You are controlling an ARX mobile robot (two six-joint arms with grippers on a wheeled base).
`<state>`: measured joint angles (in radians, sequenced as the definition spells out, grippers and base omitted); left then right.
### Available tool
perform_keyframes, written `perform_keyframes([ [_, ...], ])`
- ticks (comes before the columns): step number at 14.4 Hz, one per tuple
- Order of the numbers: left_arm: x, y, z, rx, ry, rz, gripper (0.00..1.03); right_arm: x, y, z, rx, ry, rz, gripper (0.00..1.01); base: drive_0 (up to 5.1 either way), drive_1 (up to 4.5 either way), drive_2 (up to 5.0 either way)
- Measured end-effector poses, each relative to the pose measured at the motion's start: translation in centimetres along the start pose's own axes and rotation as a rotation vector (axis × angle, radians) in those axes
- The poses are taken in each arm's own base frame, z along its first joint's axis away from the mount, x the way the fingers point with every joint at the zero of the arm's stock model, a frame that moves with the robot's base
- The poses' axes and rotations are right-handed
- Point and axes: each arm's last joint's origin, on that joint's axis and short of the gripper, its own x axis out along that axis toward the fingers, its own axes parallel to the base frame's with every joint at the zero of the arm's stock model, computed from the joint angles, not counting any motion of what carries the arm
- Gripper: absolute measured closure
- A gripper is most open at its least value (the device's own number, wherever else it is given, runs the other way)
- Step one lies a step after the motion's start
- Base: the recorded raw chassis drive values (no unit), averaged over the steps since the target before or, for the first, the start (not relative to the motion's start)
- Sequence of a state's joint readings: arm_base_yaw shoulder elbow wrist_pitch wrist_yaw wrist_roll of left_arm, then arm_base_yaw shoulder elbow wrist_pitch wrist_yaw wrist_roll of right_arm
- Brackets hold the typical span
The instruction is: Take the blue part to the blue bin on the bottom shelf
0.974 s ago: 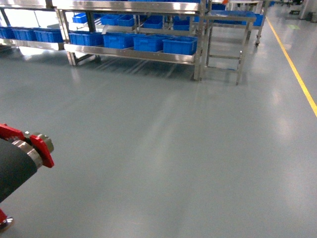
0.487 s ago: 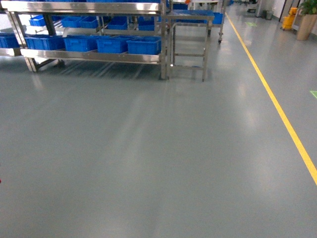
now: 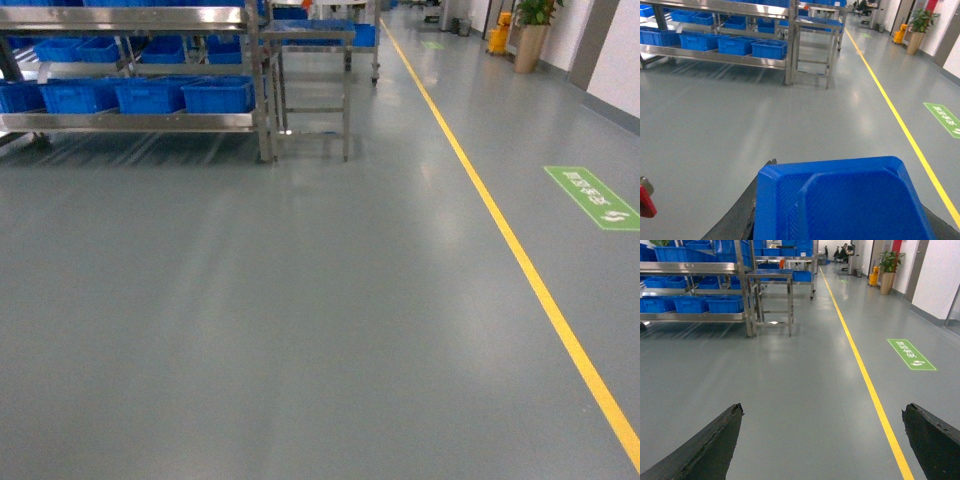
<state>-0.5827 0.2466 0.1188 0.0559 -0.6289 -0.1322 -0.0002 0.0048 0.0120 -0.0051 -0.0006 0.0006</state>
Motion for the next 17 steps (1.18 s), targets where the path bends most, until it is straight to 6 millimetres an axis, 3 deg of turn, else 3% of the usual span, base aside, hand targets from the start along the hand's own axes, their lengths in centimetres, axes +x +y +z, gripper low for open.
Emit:
perform_keyframes([
  [2, 0.01, -0.02, -0.02, 0.001, 0.002, -0.001, 0.59, 0.0, -0.01, 0.0, 0.0, 0.0, -0.001, 0.03, -0.3, -0.25, -0.3],
  [17, 0.01, -0.01, -0.01, 0.0, 0.0, -0.001, 0.59, 0.0, 0.0, 0.0, 0.0, 0.0, 0.0, 0.03, 0.0, 4.28, -4.4],
])
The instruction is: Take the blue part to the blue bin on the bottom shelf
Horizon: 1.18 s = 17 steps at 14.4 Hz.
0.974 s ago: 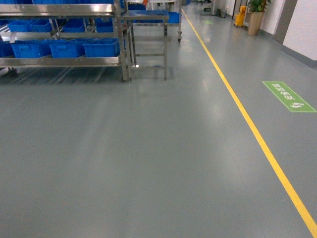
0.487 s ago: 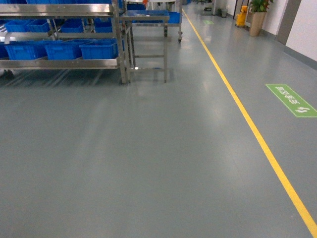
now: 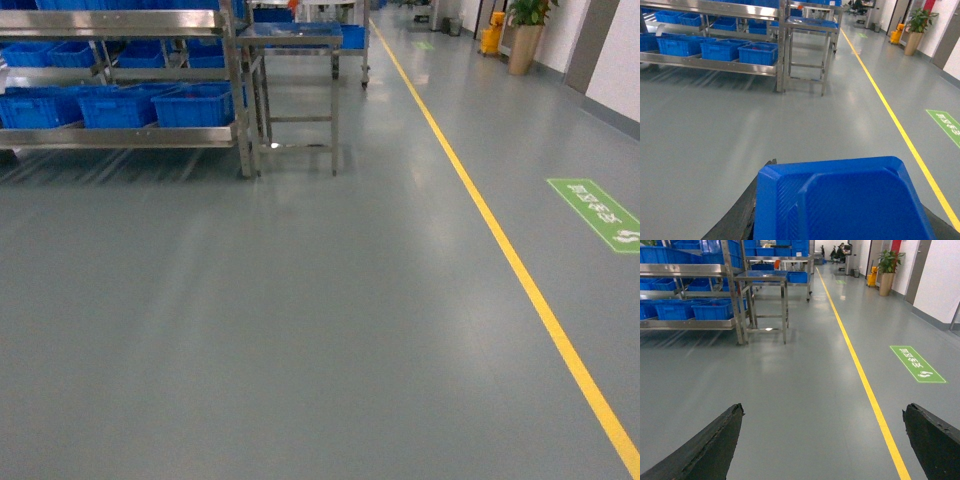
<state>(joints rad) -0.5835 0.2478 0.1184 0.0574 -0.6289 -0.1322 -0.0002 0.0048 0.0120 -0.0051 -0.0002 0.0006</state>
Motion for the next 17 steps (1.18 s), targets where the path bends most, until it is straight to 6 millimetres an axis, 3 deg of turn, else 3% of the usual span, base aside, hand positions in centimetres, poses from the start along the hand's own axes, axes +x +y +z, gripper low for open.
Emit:
perform_keyframes([
  [17, 0.0, 0.0, -0.01, 0.001, 0.001, 0.0, 0.59, 0.0, 0.0, 0.0, 0.0, 0.0, 0.0, 0.03, 0.0, 4.29, -4.4],
])
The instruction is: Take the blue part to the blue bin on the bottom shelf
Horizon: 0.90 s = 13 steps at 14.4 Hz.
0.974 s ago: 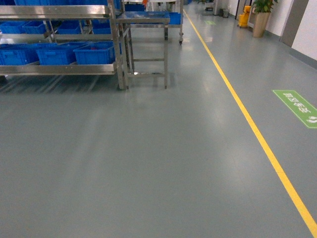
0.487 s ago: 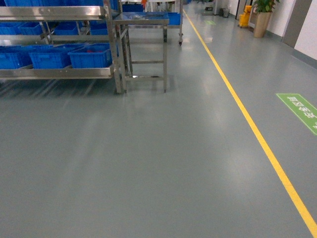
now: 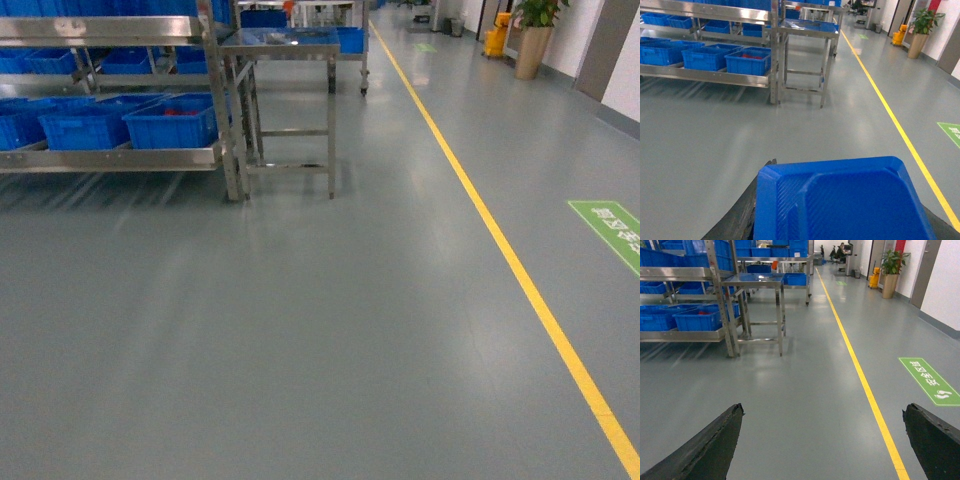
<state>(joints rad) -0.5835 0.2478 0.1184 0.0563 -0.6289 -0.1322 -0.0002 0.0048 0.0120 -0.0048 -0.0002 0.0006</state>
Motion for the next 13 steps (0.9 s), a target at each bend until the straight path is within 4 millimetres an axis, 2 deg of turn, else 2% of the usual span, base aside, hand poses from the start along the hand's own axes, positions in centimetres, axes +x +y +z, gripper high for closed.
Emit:
perform_keyframes([
  [13, 0.01, 0.0, -0.01, 0.001, 0.001, 0.001, 0.59, 0.0, 0.0, 0.01, 0.0, -0.001, 0.0, 0.03, 0.0, 4.34, -4.3],
])
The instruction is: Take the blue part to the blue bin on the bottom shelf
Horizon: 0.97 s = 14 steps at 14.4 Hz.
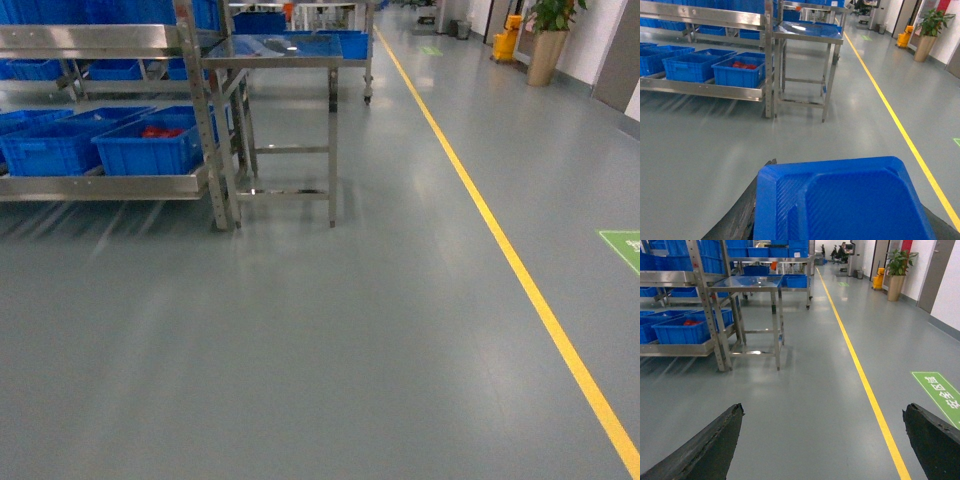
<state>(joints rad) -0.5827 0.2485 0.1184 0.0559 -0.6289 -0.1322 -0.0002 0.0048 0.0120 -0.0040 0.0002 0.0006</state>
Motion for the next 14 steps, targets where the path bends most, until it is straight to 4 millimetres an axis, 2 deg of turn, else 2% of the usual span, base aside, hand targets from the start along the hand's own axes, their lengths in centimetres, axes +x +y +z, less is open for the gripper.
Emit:
perform_keyframes([
  [14, 0.0, 0.0, -0.01, 0.0, 0.001, 0.0, 0.59, 0.0, 0.0, -0.01, 0.0, 0.001, 0.0, 0.03, 0.0, 4.31, -4.4],
])
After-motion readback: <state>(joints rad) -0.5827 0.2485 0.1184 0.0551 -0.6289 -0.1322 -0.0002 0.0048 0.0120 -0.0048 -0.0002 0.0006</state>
